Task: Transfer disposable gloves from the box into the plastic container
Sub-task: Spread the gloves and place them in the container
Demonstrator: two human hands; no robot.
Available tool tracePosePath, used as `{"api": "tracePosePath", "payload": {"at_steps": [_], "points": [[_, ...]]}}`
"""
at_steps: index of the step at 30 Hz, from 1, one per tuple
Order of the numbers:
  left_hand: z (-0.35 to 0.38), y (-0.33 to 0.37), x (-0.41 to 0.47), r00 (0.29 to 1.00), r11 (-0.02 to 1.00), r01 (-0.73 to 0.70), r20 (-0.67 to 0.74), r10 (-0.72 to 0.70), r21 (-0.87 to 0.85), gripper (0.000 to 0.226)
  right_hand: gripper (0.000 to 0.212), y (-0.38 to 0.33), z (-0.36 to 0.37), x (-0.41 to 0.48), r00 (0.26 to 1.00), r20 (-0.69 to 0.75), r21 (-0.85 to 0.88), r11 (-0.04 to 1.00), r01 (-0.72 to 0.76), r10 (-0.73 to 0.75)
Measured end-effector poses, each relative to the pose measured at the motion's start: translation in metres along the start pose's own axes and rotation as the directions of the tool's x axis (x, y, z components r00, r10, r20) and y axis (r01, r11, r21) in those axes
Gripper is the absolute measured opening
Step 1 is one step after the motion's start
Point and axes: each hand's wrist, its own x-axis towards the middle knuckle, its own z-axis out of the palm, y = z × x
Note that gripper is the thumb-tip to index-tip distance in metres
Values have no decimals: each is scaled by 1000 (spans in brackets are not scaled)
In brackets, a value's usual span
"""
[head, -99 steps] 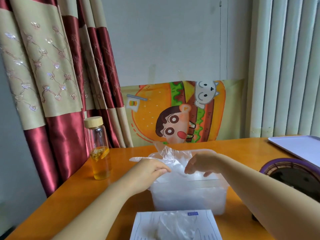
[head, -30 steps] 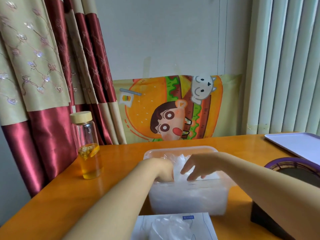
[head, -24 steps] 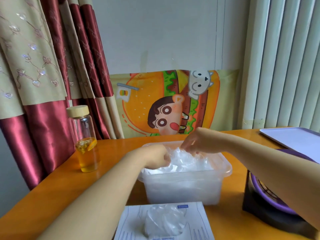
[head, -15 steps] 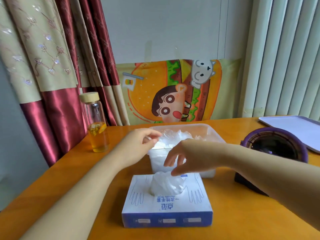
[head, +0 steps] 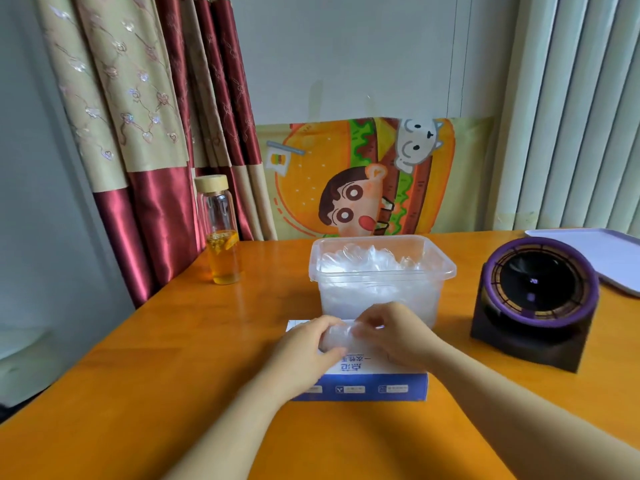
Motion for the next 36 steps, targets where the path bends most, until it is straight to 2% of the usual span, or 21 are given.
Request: {"api": "tracePosePath", "payload": {"at_steps": [1, 3, 5, 7, 10, 13, 16, 22, 28, 30, 33, 35, 36], "points": [[0, -1, 0, 1000, 1000, 0, -3, 0, 5, 39, 18, 2, -2, -3, 998, -52, 205, 978, -29, 41], [1, -1, 1, 1000, 1000, 2, 2, -2, 8, 40, 17, 6, -7, -6, 986, -72, 533, 841, -92, 153], [2, -1, 2, 1000, 1000, 13, 15, -13, 24, 38, 18, 5, -6, -7, 977, -51, 658, 743, -123, 207], [3, -1, 2, 999, 999, 31, 25, -32, 45, 31, 19, -3, -5, -5, 980, -114, 639, 767, -54, 164], [2, 3, 2, 998, 996, 51, 41, -54, 70, 15, 22, -26, -14, 0, 963, -269, 415, 905, 95, 22], [1, 6, 3, 998, 996, 21, 57, -26, 83, 15, 18, -41, -27, 6, 929, -354, 191, 964, 183, -106], [-1, 7, 2, 998, 998, 25, 59, -29, 65, 27, 19, -44, -32, 11, 901, -406, 108, 971, 215, -155], [-1, 8, 2, 992, 993, 87, 82, -94, 82, 50, 37, -59, -56, 23, 807, -571, 93, 965, 244, -149], [-7, 9, -1, 990, 994, 105, 97, -104, -3, 57, 34, -71, -81, 23, 701, -697, 114, 941, 318, -152], [-12, 11, -3, 986, 993, 112, 128, -107, -33, 60, 34, -73, -90, 22, 660, -745, 178, 923, 341, -100], [-23, 17, -4, 983, 976, 114, 164, -84, -187, 75, 32, -78, -101, 18, 695, -717, 258, 904, 342, -58], [-34, 23, -4, 994, 933, 74, 96, -43, -353, 88, 26, -76, -99, 16, 733, -676, 260, 905, 337, -78], [-39, 26, -4, 998, 903, 62, 30, -54, -425, 98, 35, -74, -95, 16, 744, -664, 263, 908, 327, -76]]}}
